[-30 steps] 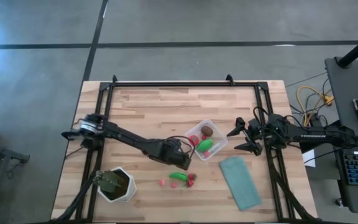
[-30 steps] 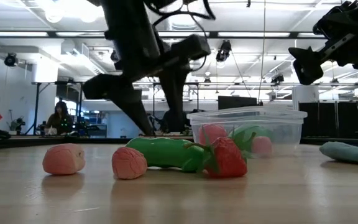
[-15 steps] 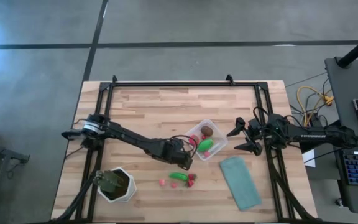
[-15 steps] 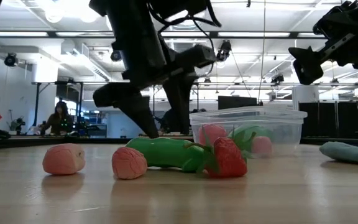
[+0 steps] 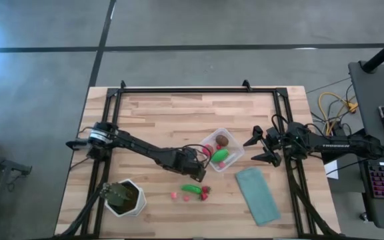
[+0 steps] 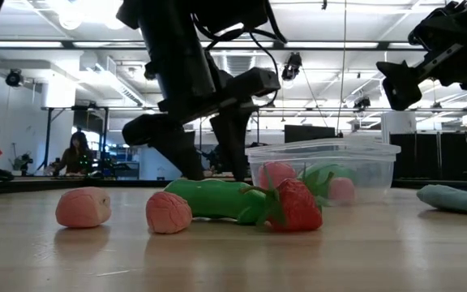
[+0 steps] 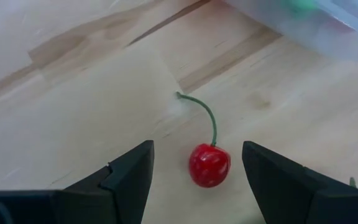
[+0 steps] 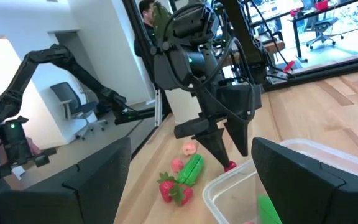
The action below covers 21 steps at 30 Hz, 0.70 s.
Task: Pick and placing Produce into tupperware
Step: Put the red cherry into the transparent bin
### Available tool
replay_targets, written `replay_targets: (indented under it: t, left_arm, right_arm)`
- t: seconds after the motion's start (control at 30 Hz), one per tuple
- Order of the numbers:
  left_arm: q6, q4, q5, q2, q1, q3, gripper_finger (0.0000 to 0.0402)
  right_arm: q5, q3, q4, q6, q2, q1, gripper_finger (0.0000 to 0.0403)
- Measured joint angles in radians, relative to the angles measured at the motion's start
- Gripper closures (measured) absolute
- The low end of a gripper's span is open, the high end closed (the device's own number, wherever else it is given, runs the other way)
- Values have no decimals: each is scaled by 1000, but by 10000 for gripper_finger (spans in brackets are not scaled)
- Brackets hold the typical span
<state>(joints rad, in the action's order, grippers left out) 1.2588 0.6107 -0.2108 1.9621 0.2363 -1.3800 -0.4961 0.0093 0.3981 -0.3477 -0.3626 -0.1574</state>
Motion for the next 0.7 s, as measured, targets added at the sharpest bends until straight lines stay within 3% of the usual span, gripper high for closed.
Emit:
replay_targets:
  t: [0.3,0.43,0.7]
  left_arm:
    - [-64,0,4,0,-1,2,171]
    - [-45,-14,93,-4,-3,-3,171]
    - [-48,-16,105,-20,8,-65,171]
  right_arm:
    - [0,0,0,0,0,0,77]
    - [0,0,0,0,0,0,77]
    - [0,0,-1,0,0,0,77]
